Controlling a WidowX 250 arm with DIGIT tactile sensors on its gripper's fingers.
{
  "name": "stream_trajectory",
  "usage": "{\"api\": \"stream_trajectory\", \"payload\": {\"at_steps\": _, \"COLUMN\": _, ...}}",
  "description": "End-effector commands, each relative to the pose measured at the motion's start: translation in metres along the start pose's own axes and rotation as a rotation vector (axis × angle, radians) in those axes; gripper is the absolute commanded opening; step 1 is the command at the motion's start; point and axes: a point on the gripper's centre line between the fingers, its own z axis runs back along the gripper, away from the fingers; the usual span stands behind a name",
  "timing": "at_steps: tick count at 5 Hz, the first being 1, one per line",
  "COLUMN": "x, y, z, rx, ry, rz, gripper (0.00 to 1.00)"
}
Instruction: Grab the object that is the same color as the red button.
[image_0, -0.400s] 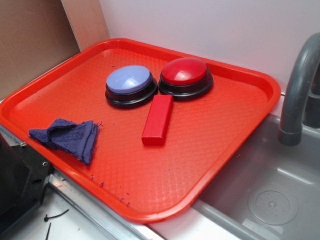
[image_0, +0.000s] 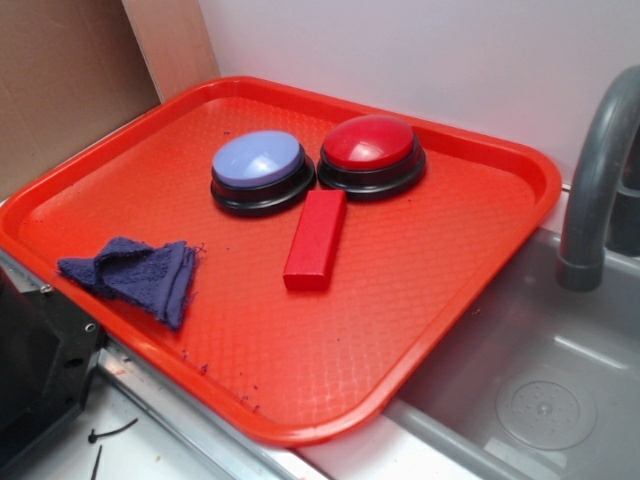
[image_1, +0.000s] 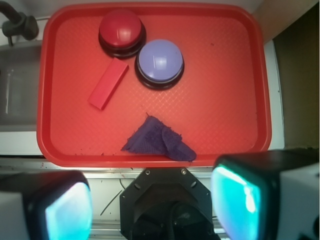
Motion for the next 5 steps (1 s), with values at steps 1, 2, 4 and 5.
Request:
{"api": "stream_trajectory", "payload": {"at_steps": 1, "x": 0.025, "y": -0.005, "z": -0.025, "rx": -0.028, "ry": 0.042, "rz": 0.379, "gripper": 1.0}}
{"api": "stream_trajectory", "payload": {"at_steps": 2, "x": 0.038, "y": -0.011, "z": -0.049, "rx": -0.022, "ry": 0.019, "rz": 0.628, "gripper": 1.0}}
{"api": "stream_trajectory", "payload": {"at_steps": 4, "x": 0.056, "y": -0.03, "z": -0.105, "rx": -0.02, "ry": -0.132, "rz": 0.869, "gripper": 1.0}}
{"api": "stream_trajectory", "payload": {"at_steps": 5, "x": 0.062, "y": -0.038, "z": -0.128, "rx": -0.045, "ry": -0.139, "rz": 0.844, "gripper": 1.0}}
